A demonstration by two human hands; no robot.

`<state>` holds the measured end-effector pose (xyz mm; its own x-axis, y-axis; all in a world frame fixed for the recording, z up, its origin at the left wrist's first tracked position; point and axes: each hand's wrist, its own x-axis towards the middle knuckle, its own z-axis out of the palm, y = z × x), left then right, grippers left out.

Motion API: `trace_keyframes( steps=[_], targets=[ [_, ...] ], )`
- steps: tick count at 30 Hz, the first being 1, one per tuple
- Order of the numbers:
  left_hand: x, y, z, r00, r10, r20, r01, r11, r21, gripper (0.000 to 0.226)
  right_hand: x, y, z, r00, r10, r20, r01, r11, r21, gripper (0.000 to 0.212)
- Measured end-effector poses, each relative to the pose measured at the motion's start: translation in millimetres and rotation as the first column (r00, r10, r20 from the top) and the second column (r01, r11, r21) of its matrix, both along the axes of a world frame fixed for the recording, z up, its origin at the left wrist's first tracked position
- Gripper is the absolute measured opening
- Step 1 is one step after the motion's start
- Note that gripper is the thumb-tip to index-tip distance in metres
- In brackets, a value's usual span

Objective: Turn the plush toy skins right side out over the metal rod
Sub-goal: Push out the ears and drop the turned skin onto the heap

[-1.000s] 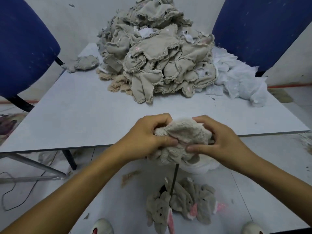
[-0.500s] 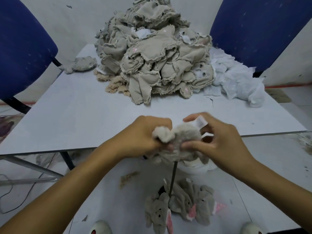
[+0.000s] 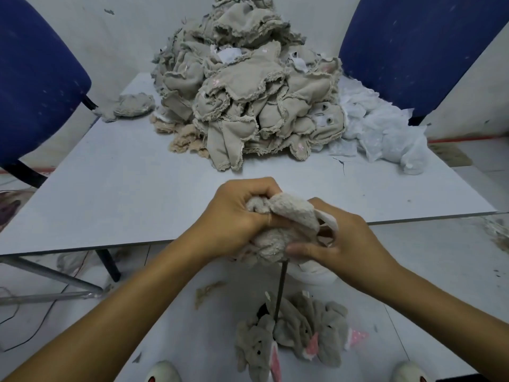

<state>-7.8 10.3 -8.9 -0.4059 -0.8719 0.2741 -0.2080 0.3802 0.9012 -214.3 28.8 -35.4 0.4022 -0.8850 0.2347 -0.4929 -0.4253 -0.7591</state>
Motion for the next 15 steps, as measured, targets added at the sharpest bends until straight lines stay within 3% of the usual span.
trace_keyframes(
  steps=[2, 3, 7, 11, 13, 15],
  targets=[
    [7.8, -4.5, -0.2, 0.998, 0.008, -0.068, -0.004, 0.998, 0.066, 0.019, -0.5, -1.5, -2.5, 0.994, 0.049, -0.099, -0.046, 0.998, 0.034, 0.048],
    [12.6, -6.7, 0.7, 0.999, -0.012, -0.05, 0.017, 0.995, 0.097, 0.02, -0.9, -2.8, -2.0, 0.996, 0.036, -0.081, -0.036, 0.999, 0.003, 0.043],
    [26.1, -9.6, 1.1, 0.974, -0.166, 0.156, 0.138, 0.975, 0.176, 0.022, -5.4, -2.9, 4.2, 0.997, 0.002, 0.073, 0.011, 0.983, -0.183, 0.026],
    [25.7, -10.0, -2.8, 0.924, -0.15, 0.352, 0.125, 0.988, 0.092, 0.02, -4.0, -1.2, 1.6, 0.997, -0.027, 0.076, 0.046, 0.963, -0.267, 0.039],
    [23.2, -10.0, -2.7, 0.947, -0.083, 0.312, 0.07, 0.996, 0.052, 0.021, -3.2, 0.0, 1.0, 0.992, -0.042, 0.118, 0.073, 0.958, -0.276, 0.033],
    [25.2, -11.9, 1.0, 0.987, 0.004, 0.162, -0.012, 0.999, 0.052, 0.026, -4.4, -0.3, 5.0, 0.979, -0.071, 0.192, 0.123, 0.953, -0.276, 0.025]
  ],
)
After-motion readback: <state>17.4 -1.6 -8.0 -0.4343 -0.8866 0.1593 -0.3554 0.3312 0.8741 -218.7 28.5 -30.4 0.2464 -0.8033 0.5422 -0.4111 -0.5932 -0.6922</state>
